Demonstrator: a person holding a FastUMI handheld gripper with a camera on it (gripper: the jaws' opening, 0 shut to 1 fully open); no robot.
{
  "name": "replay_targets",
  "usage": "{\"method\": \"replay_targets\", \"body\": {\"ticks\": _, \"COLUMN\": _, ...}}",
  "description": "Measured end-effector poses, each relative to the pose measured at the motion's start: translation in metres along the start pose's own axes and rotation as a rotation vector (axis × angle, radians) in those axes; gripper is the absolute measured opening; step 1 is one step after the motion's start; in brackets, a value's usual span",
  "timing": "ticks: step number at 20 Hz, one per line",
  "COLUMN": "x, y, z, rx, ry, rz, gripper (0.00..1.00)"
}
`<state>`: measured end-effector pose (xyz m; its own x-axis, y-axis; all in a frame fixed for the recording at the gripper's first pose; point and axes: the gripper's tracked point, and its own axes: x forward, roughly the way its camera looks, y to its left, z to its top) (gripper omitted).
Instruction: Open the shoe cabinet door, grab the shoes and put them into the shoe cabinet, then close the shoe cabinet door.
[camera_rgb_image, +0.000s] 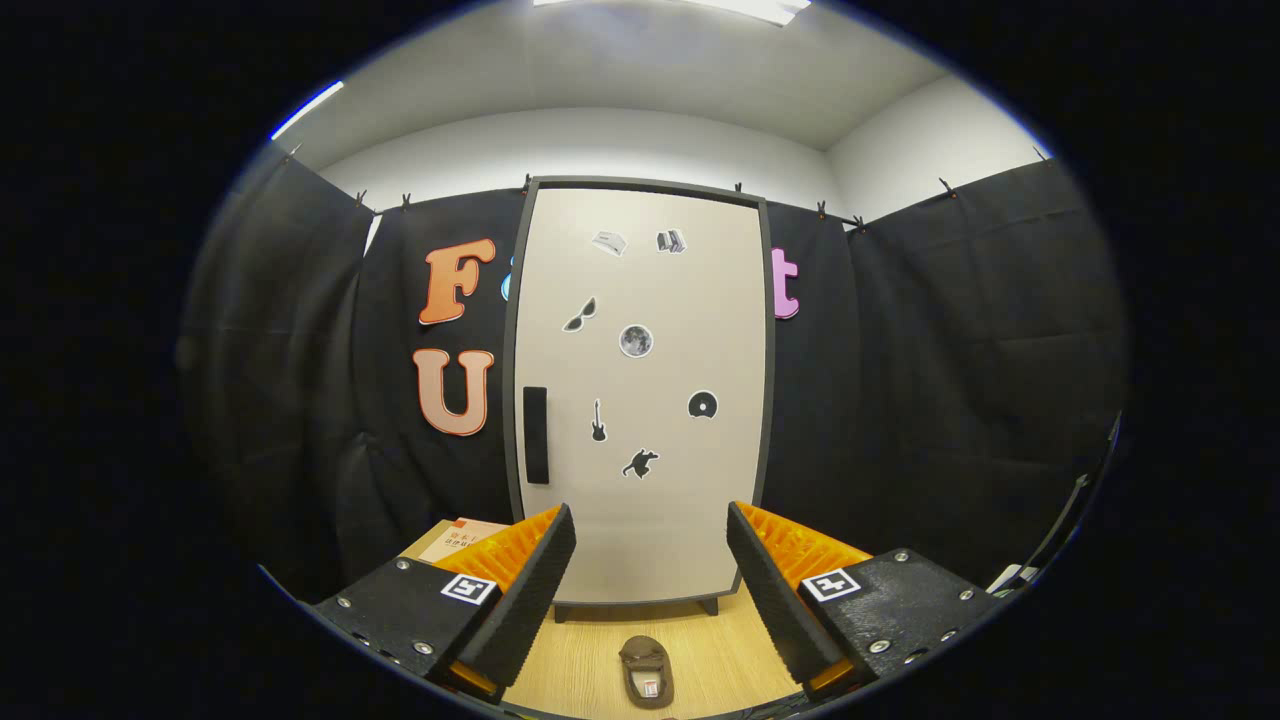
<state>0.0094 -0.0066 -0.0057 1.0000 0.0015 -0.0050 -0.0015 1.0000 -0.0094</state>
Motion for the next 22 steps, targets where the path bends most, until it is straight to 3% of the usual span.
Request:
{"method": "replay_targets", "body": {"ticks": 12, "x": 0.008, "y": 0.004, "z": -0.002, "rx": 0.002, "ry": 0.013, "rz": 0.015, "gripper": 0.96}}
{"method": "replay_targets", "body": {"ticks": 22, "x": 0.044, "y": 0.049, "z": -0.007, "rx": 0.002, "ry": 0.025, "rz": 0.102, "gripper": 0.95}}
